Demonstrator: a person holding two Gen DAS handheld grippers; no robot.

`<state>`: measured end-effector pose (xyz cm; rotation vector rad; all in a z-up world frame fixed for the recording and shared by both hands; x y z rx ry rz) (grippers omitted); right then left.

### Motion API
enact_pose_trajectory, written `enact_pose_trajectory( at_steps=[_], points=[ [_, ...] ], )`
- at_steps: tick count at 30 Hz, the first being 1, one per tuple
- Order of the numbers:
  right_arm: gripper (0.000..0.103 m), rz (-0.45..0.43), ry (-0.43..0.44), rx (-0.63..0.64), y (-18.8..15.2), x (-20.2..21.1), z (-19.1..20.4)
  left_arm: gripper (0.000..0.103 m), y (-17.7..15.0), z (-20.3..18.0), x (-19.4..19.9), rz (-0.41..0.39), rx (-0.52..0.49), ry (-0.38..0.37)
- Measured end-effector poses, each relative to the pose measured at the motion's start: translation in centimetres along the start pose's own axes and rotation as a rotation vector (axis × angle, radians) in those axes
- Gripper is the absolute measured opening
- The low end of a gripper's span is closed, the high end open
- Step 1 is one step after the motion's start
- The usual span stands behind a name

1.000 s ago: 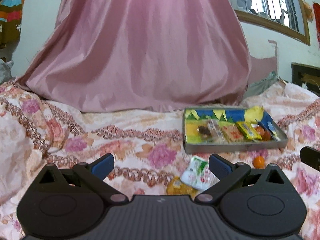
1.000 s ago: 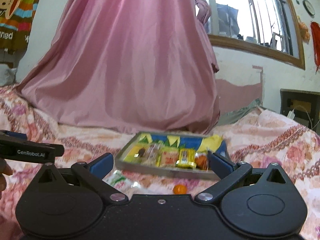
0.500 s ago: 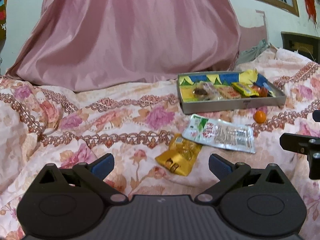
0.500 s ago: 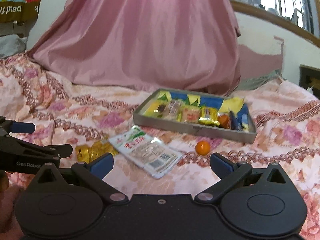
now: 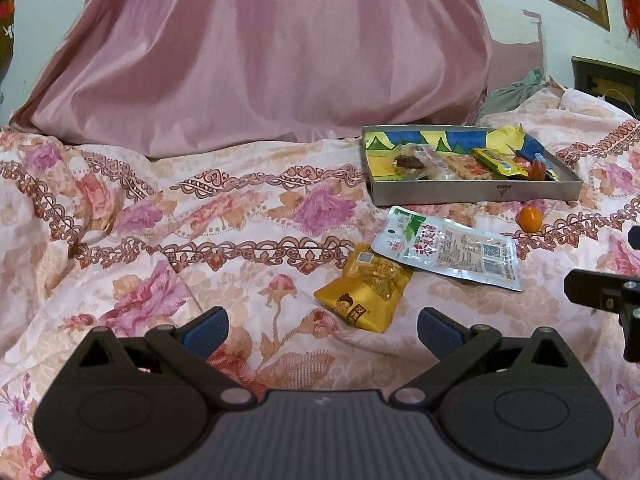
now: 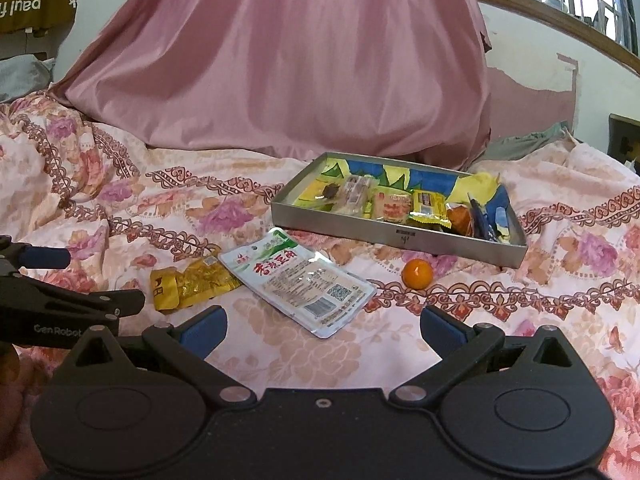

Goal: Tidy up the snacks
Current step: 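Move both tools down over the white tofu pack and yellow bags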

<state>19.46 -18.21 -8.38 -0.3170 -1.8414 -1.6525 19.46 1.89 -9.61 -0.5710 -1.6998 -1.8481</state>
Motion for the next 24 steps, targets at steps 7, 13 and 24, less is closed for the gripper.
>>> enact_pose_trajectory(
  at_steps=[7,13,24],
  points=[
    [0.102,0.012,0.002,0.003,-0.1,-0.6,-0.1,0.102,0.8,-0.5,-0.9,-0.003,-0.025,-0.018],
    [0.102,0.033,0.014,0.022,0.2,-1.8,-0.4,0.102,1.8,-1.4,-2.0,-0.013,-0.104,-0.046],
    [0.102,0.061,0.062,0.138,1.3,-5.7,-0.3,0.102,2.4,-2.0,-5.2,0.034,-0.181,-0.092]
  ],
)
Point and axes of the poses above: each gripper's, at about its wrist camera, not at the fingertips, and x roughly against the way its jaws point, z to its left, y to its top, the point moved 10 cm from there along -x, roughly the way its jaws point, and after that the axes turned 6 degrees about z, right-handed, at the moved point
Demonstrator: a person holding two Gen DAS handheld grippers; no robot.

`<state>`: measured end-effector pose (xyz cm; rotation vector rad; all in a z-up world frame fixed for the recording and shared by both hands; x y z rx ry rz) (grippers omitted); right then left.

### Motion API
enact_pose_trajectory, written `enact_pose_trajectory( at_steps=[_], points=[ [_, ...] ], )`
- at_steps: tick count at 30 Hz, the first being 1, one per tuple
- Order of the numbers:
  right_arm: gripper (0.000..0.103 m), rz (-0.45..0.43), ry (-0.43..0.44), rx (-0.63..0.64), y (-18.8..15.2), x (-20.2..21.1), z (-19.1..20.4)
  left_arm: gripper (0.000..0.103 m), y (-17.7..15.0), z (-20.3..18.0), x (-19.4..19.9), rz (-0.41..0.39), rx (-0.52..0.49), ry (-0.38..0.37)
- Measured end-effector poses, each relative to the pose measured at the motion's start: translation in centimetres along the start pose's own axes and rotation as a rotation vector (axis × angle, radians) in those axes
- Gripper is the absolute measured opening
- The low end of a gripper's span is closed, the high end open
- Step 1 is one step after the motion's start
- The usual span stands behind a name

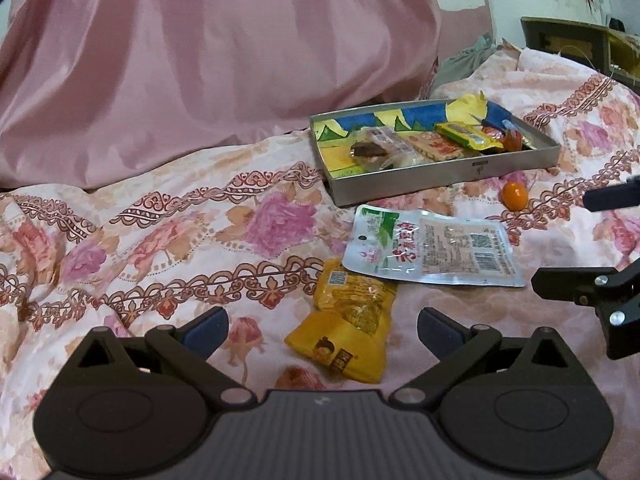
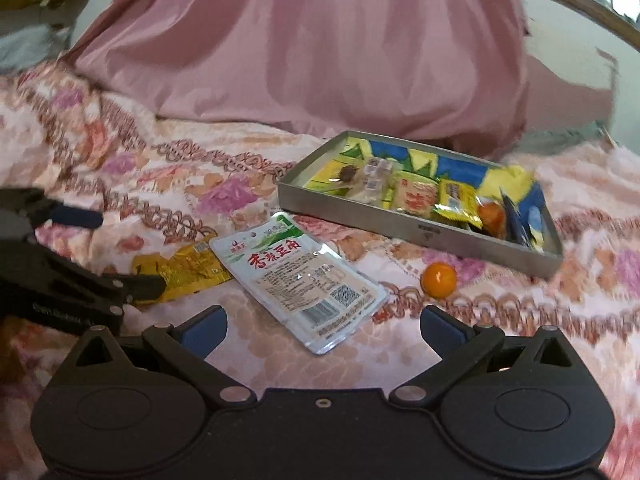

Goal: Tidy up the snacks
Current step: 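Move both tools down over the white tofu pack and yellow bags, then grasp the yellow bag with the left tool while the right tool grasps the white tofu pack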

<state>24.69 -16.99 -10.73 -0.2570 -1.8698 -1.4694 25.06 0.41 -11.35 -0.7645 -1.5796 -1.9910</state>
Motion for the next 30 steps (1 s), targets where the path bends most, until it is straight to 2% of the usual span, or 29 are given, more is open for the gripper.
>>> enact_pose_trajectory(
  at_steps=[7,11,21,27,30],
  points=[
    [0.102,0.036,0.084,0.039,0.3,-2.9,-0.3,0.103,0.3,0.6,-2.2,0.031,-0.004,-0.01],
    [0.102,0.049,0.132,0.118,0.5,-4.5,0.1,0.103,0.6,0.5,-3.4,0.052,-0.027,-0.03],
    [0.102,0.124,0.287,0.285,1.6,-8.7,0.9,0.103,0.6,-0.8,-5.6,0.118,-0.148,-0.147],
    [0.102,0.178,0.317,0.428,1.7,-10.6,2.1,0.102,0.6,-1.1,-6.3,0.153,-0.176,-0.204],
    [0.102,0.193,0.337,0.45,2.1,-11.2,2.3,0.099,0.6,-1.3,-6.5,0.178,-0.181,-0.237]
  ],
)
Point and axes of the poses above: each gripper's, at about its wrist camera, not at the fingertips, and x roughly against the way its jaws point, z to its left, y to its top, the point moved 10 cm from there along -x, roughly the way its jaws point, and after that the axes turned 6 degrees about z, right-handed, at the moved point
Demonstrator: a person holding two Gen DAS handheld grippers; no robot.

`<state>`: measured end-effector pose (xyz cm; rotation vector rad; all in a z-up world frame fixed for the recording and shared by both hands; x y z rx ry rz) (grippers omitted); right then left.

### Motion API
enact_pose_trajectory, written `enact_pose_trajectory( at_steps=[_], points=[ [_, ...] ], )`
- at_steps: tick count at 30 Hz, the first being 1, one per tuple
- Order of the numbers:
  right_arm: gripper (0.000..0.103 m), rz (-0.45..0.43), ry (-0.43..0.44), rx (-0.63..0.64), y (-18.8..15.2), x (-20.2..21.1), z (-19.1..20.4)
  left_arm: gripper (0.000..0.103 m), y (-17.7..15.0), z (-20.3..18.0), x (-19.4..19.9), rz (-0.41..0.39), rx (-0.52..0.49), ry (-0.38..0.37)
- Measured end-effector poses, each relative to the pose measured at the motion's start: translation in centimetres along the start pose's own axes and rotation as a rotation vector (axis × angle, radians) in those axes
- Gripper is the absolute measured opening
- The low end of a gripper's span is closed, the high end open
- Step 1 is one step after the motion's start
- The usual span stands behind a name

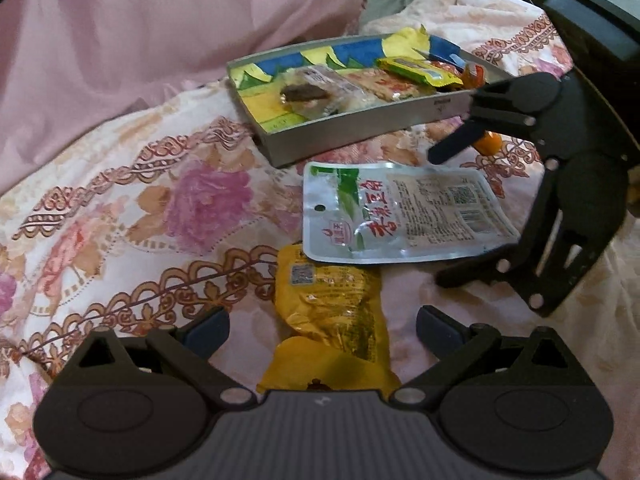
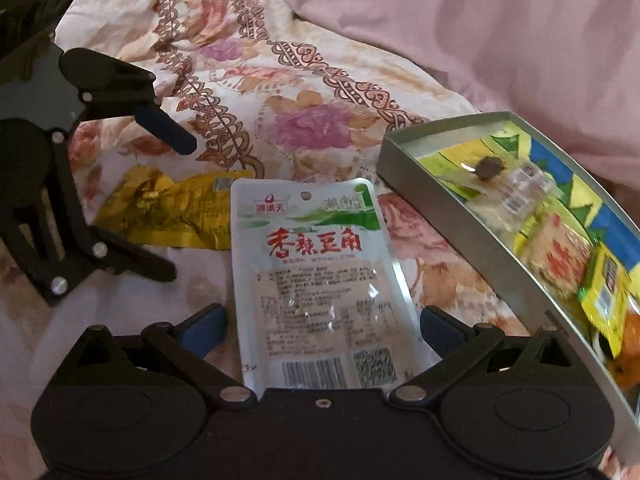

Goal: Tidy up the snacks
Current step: 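Grasp the yellow bag with the left tool while the right tool grasps the white tofu pack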

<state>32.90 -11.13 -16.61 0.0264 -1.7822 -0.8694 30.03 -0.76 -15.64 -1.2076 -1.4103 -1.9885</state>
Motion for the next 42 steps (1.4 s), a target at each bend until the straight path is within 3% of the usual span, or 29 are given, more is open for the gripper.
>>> enact_pose_trajectory(
  at_steps=[7,11,20,25,29,35,42],
  points=[
    [0.102,0.082,0.173,0.014,0.4,-1.9,-1.1,0.092,0.2,-0.1,-0.6,0.039,-0.017,-0.068],
    [0.102,0.1,0.212,0.045,0.7,-2.3,-1.1,0.085,0.4,-0.3,-0.6,0.052,-0.036,-0.073],
    [0.096,0.065,0.139,-0.028,-0.3,-1.2,-1.1,0.062,0.2,-0.6,0.1,0.084,0.038,-0.062],
    [0.087,0.043,0.068,-0.129,-1.2,0.2,-1.1,0.056,0.1,-0.5,0.5,0.094,0.117,-0.025],
    [0.083,0.042,0.019,-0.256,-2.2,1.3,-1.0,0.053,-0.2,-0.6,0.8,0.092,0.198,0.004],
    [0.075,0.027,0.078,-0.502,-4.3,3.6,-0.9,0.052,-0.8,-0.5,1.5,0.085,0.309,-0.004],
    [0.073,0.008,0.041,-0.588,-6.3,5.5,0.8,0.052,-1.6,-1.4,2.2,0.083,0.328,-0.006]
  ],
)
Point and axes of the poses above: each gripper's, at about its wrist camera, not at the fingertips, and x roughly against the way its jaws point, z to its left, y to its top, the point moved 10 cm from there along -x, roughly the way its jaws point, and after that the axes turned 6 degrees about z, right-handed, at the moved point
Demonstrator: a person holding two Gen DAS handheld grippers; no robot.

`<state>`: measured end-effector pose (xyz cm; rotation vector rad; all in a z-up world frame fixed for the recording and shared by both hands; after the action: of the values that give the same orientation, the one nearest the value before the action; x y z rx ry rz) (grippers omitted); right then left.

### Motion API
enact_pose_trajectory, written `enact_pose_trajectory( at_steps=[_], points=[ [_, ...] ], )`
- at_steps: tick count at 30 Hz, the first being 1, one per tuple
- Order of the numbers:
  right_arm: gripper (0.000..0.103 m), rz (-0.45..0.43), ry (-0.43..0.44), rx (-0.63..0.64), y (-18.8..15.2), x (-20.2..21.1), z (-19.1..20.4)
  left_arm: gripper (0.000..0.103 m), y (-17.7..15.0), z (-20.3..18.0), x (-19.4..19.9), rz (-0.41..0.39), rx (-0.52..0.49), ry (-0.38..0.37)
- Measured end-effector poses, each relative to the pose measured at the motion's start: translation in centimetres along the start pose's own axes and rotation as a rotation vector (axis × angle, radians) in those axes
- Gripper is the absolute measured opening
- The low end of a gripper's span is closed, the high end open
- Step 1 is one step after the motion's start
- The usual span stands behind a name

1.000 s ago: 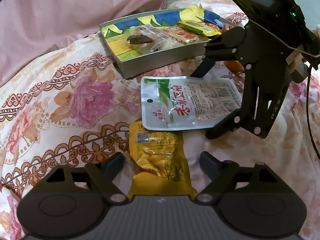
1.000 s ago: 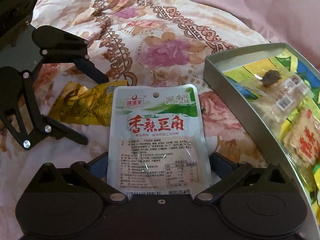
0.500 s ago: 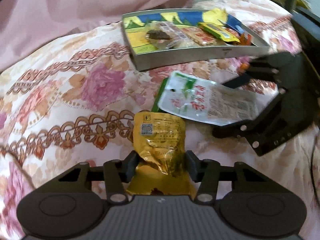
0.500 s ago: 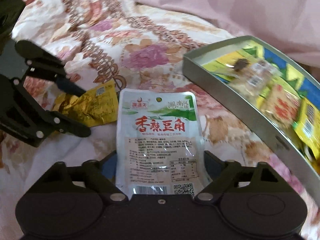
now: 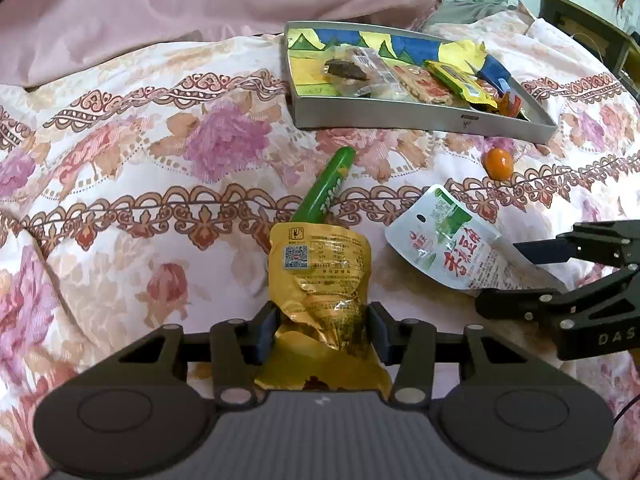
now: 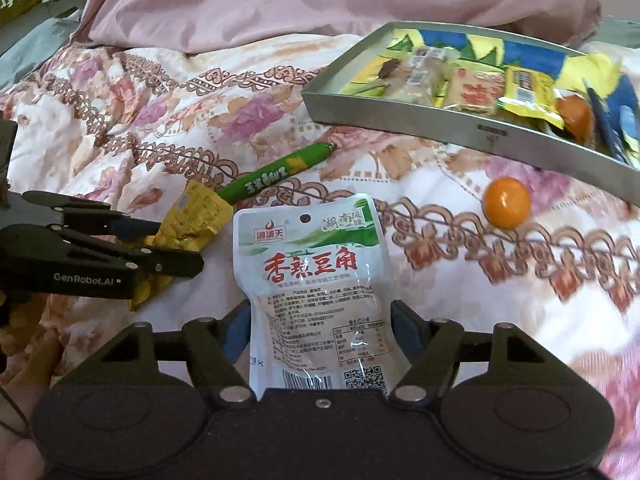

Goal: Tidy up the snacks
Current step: 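Grasp the yellow bag with the left tool while the right tool grasps the white tofu pack, then lift the yellow bag and white tofu pack off the bedspread with both tools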

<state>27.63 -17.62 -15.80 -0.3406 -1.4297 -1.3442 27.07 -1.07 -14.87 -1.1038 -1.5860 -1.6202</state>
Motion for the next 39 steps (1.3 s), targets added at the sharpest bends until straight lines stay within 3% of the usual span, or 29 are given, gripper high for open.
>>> enact_pose_trajectory(
  at_steps=[5,9,12,14,17,30,33,36,39],
  points=[
    [0.091,0.004,-0.011,0.018,0.6,-1.5,0.2,0.052,0.0,-0.1,0.1,0.002,0.05,0.016],
    [0.093,-0.013,-0.02,0.043,0.8,-2.4,0.3,0.052,0.0,-0.2,0.1,0.001,0.066,0.026],
    [0.087,-0.042,-0.028,0.025,0.7,-1.9,0.2,0.051,0.0,-0.2,0.3,-0.001,0.077,0.027],
    [0.074,-0.064,-0.022,-0.006,0.7,-1.3,0.0,0.051,-0.1,-0.2,0.5,-0.004,0.085,0.032],
    [0.064,-0.077,-0.037,-0.021,0.6,-0.7,-0.2,0.051,-0.1,-0.6,0.7,-0.011,0.095,0.037],
    [0.055,-0.116,-0.142,0.084,-0.7,1.1,1.4,0.051,0.1,-1.9,3.1,-0.048,0.119,0.039],
    [0.059,-0.1,-0.107,0.086,-1.0,0.7,1.4,0.051,0.2,-2.1,3.3,-0.049,0.128,0.039],
    [0.07,-0.089,-0.053,0.049,-1.1,0.3,1.3,0.051,0.3,-2.3,3.5,-0.053,0.125,0.042],
    [0.082,-0.071,-0.051,0.093,-1.4,-0.3,2.0,0.051,0.3,-2.4,3.4,-0.05,0.126,0.042]
  ],
)
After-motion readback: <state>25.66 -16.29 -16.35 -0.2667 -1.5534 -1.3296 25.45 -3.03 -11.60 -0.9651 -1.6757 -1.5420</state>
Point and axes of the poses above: each gripper's, at about its wrist camera, not at the fingertips, and x roughly against the way its jaws point, z to its left, y to its top, the point moved 10 cm from there along -x, roughly the way its jaws point, and after that the axes turned 6 degrees about z, right-handed, at the moved point
